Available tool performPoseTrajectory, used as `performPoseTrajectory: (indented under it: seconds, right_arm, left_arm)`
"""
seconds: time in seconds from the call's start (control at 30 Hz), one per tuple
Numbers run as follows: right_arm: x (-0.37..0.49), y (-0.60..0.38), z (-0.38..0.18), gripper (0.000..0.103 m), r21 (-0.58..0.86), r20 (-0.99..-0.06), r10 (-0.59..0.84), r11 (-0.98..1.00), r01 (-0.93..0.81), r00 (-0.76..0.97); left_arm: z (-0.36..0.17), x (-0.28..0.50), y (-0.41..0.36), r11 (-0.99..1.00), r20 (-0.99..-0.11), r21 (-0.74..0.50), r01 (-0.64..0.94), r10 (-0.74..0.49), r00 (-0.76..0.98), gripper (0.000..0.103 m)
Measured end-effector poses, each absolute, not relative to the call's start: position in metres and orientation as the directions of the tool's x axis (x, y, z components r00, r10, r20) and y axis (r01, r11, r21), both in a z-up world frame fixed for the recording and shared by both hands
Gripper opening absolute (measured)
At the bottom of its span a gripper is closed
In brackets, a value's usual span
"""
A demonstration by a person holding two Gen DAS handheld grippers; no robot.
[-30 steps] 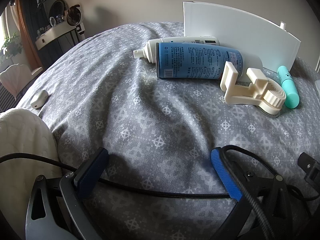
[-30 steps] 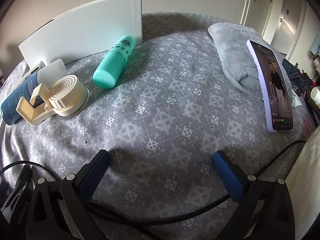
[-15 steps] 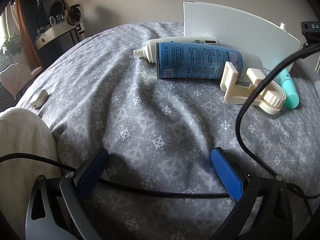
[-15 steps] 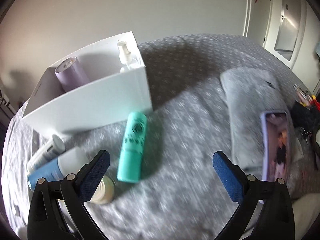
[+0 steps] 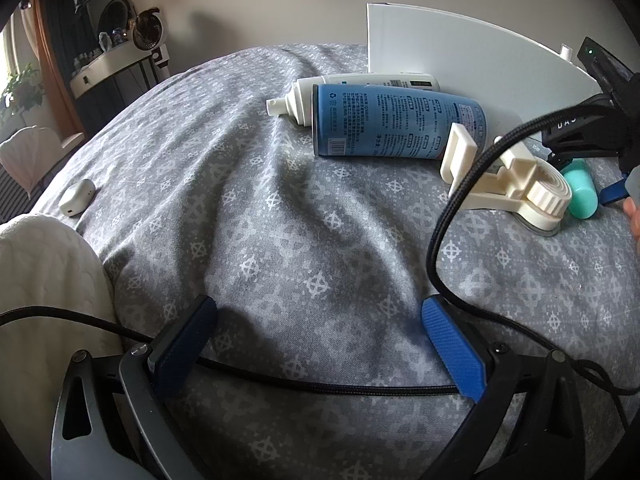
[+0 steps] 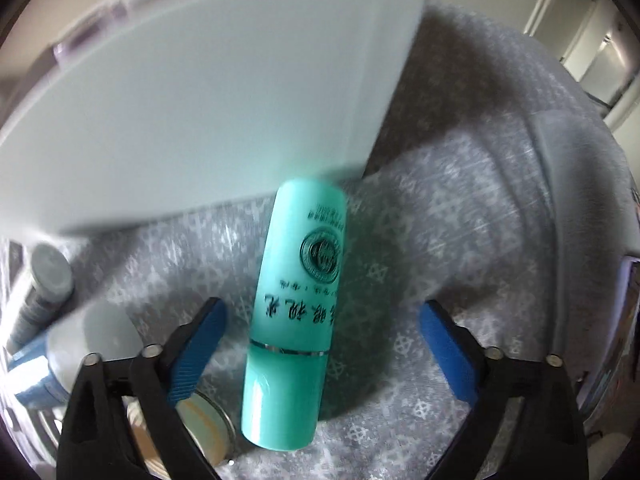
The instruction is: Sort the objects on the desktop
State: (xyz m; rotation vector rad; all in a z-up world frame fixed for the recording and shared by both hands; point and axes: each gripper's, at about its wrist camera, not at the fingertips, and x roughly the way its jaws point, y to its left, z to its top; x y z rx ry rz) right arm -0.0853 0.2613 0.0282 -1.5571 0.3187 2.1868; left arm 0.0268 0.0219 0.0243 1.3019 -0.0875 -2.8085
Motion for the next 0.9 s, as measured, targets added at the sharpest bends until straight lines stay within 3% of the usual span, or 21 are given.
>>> performPoseTrajectory:
  seconds: [0.03, 0.1, 0.17, 0.33, 0.57, 0.63, 0.67, 0.9]
  right_arm:
    - [-0.083, 0.258, 0.031, 0.083, -0.074, -0.928, 0.229, -0.885, -0.46, -0.292]
    - [-0.078, 0.254, 0.036, 0.052, -0.076, -0.923, 0.227, -0.901, -0.428, -0.312]
    - [-0.073, 0.253, 0.042, 0.032, -0.06, -0.925, 0.206, -0.909, -0.412, -0.32]
    - [-0.037, 0.258, 0.069, 0.032, 0.093, -0.899, 0.114, -0.894, -0.439, -0.423]
    - [-0.004, 0.244, 0.135, 0.032, 0.188, -0.8, 0.09, -0.901, -0.391, -0.593]
    - [-0.001, 0.245, 0.158, 0.027, 0.2, -0.76, 0.111, -0.898, -0.392, -0.641]
    - [-0.002, 0.246, 0.169, 0.012, 0.205, -0.74, 0.118, -0.898, -0.389, -0.663]
    - [-0.048, 0.265, 0.25, 0.011, 0.144, -0.613, 0.218, -0.914, -0.379, -0.759]
  left_arm:
    - [0.024, 0.027, 0.022, -0.997, -0.761, 0.07, 0.017, -0.065, -0.646, 0.103]
    - [0.024, 0.027, 0.022, -0.997, -0.761, 0.07, 0.017, -0.065, -0.646, 0.103]
    - [0.024, 0.027, 0.022, -0.997, -0.761, 0.07, 0.017, -0.064, -0.646, 0.103]
    - [0.025, 0.027, 0.022, -0.997, -0.761, 0.07, 0.017, -0.064, -0.646, 0.103]
    - [0.025, 0.027, 0.022, -0.997, -0.761, 0.07, 0.017, -0.064, -0.646, 0.103]
    - [0.025, 0.027, 0.022, -0.997, -0.761, 0.069, 0.017, -0.064, -0.646, 0.103]
    - [0.025, 0.027, 0.022, -0.997, -0.761, 0.069, 0.017, -0.064, -0.646, 0.103]
    - [0.023, 0.026, 0.021, -0.998, -0.762, 0.064, 0.016, -0.059, -0.645, 0.103]
